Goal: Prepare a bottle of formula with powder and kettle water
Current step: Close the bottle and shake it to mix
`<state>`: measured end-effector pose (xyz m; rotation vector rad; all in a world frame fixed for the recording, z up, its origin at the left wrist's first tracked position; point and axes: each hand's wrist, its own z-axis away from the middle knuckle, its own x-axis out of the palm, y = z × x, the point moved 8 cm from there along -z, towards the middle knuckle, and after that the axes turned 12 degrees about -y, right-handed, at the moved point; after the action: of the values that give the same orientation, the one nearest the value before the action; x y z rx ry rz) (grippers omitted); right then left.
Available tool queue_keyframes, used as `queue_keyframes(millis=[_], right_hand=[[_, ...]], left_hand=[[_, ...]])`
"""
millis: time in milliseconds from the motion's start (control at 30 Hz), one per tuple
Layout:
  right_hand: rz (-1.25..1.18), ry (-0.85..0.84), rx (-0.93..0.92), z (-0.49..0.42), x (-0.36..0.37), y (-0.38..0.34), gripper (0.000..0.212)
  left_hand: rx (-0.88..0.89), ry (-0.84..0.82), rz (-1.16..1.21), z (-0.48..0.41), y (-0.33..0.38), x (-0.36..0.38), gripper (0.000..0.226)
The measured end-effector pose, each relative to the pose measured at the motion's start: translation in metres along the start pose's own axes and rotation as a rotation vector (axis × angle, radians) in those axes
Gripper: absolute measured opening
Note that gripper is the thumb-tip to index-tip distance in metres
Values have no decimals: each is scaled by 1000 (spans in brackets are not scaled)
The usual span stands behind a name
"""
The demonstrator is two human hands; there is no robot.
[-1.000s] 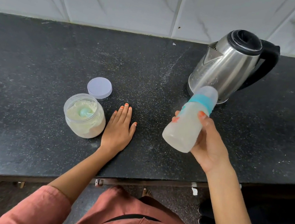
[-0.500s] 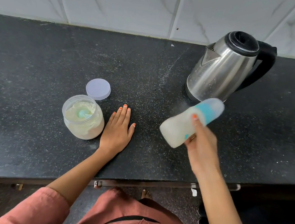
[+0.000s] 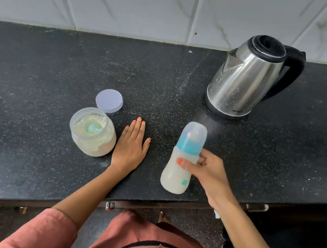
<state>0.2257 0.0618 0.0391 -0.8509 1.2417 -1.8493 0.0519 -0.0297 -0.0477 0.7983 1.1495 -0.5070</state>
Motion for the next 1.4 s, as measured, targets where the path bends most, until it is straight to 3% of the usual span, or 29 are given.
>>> queue_keyframes(millis=[167,333,400,500,567,700,867,933,1033,1233,1400], right_hand=[[-461,235,-170,-9,-32,-17,25],[-15,-55,-34,-7,7,-10,36],[-122,4,-82,-11,-1,-17,32],[-453,236,-183,-16,-25,-20,27],[-371,221,-155,-14,-19,-16,30],[-67,-1,-75,-7,3,-14,43],[-402,311,-227,-12,-35,-25,31],[-279,235,-177,-12,-21,-19,31],[-2,-22,-76,-7,12,-12,33],[-389,252,-260,-13,-23,-29,31],[30,-39,-136,-7,11,-26,35]], left_hand=[[2,10,-2,0,1,-1,58],[-2,0,-19,0,0,-1,58],[-4,1,-11,1,1,-1,58],[5,6,6,1,2,-2,57],[4,3,6,0,2,-2,57],[-2,4,0,0,1,-1,58],[3,10,-1,1,2,-2,57],[-2,5,-6,0,1,-1,57],[-7,2,-13,-1,0,0,58],[3,9,12,1,2,-2,58],[-4,1,-6,0,0,0,58]])
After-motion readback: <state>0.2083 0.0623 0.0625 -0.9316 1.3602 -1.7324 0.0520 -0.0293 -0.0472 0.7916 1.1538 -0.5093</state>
